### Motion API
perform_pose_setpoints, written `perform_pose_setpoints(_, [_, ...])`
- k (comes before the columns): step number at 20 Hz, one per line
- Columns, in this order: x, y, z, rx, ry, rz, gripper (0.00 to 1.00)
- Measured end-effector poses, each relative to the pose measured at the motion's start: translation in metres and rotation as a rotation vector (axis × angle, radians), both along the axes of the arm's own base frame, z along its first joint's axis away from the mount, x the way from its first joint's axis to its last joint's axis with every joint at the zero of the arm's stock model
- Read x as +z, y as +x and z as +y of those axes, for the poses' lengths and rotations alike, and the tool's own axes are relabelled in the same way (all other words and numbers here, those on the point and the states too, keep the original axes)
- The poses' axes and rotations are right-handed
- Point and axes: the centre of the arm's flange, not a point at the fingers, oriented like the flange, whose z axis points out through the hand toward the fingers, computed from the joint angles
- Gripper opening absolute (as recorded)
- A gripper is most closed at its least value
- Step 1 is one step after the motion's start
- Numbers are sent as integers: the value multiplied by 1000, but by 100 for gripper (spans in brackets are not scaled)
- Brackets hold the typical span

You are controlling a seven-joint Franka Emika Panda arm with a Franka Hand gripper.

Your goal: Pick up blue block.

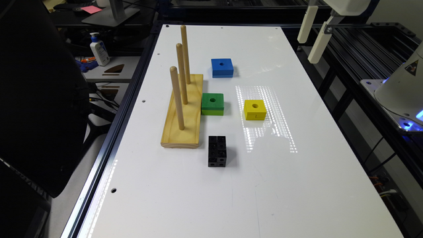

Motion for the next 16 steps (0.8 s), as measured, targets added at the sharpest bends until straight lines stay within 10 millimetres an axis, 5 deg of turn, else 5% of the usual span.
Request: perform_pose_setpoints(16, [4, 2, -9, -11, -3, -11, 100])
